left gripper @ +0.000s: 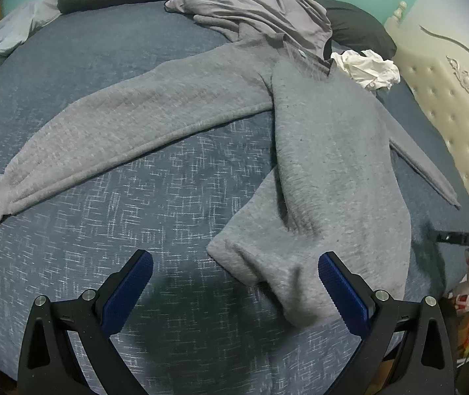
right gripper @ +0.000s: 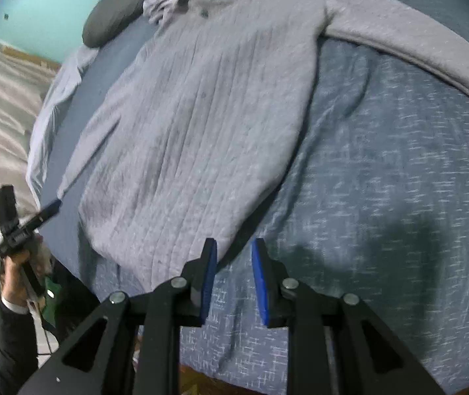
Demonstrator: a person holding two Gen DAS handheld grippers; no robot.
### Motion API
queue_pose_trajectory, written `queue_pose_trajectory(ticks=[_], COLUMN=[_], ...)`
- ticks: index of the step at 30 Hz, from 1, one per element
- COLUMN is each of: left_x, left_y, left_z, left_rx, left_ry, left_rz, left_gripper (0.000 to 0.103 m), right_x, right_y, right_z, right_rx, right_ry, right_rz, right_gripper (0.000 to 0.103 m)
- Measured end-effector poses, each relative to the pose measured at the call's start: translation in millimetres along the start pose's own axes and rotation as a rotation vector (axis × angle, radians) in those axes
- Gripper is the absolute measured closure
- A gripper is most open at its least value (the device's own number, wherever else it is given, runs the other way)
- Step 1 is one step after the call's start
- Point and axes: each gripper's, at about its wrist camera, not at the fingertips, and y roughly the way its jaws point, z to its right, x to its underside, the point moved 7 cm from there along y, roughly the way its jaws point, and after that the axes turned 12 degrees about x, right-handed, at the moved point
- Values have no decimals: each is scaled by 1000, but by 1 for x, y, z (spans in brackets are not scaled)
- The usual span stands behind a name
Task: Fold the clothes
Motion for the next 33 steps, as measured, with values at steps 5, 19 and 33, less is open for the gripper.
queue_pose_trajectory(ticks=[5, 19, 33], left_x=[0, 8, 5], left_y=[-5, 3, 9], left_z=[-2, -10, -6], left_rx=[-2, 14, 10], left_ry=[1, 12, 41], left_rz=[8, -22, -34], left_gripper=[1, 1, 0], right_x=[6, 2, -39], right_y=[18, 46, -34], right_z=[-11, -37, -22], right_rx=[-2, -24, -39], right_ry=[-3, -9, 0], right_rz=[-47, -56, 117], right_gripper=[82, 88, 100])
